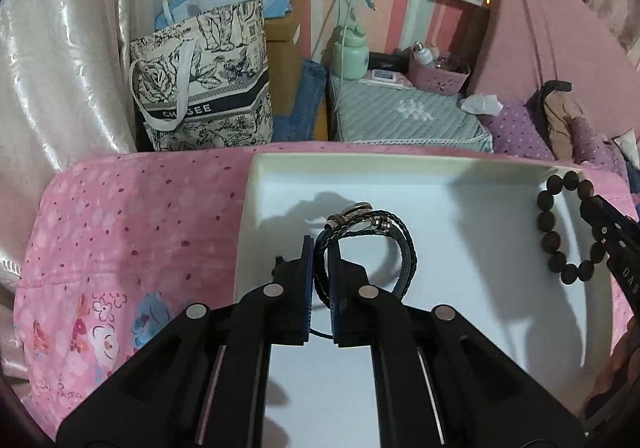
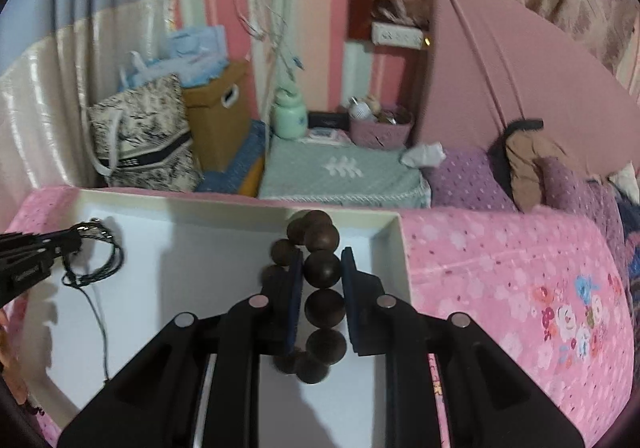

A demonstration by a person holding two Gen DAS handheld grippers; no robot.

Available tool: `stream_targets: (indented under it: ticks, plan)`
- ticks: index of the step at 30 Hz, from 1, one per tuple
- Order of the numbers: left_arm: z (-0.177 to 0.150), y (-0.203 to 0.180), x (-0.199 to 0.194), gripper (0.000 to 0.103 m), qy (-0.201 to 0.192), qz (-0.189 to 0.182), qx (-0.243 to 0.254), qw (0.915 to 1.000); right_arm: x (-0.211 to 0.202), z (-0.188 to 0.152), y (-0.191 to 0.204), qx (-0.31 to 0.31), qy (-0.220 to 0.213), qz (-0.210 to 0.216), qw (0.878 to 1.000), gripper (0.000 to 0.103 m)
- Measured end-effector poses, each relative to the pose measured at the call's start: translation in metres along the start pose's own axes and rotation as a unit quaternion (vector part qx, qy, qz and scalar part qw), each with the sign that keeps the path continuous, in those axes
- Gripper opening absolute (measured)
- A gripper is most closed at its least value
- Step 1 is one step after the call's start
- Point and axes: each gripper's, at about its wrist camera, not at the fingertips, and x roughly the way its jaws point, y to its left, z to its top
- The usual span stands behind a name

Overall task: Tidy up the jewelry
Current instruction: 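Carry both bracelets over the white tray with both tools, then open both tools to drop the bracelets into the white tray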

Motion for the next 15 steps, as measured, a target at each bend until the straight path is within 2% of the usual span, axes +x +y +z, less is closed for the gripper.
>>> stream_targets:
  ticks: [10,15]
  plan:
    - [-0.006,-0.003,0.014,0.006,0.021,0.025,0.013,0.9994,0.033,-0.006,0.003,0.003,0.069,-0.008,0.998,0.019]
    - [-0.007,-0.002,0.012,0.007,0.021,0.028,0.017,0.9993,0.033,-0.006,0.007,-0.007,0.07,-0.014,0.997,0.021]
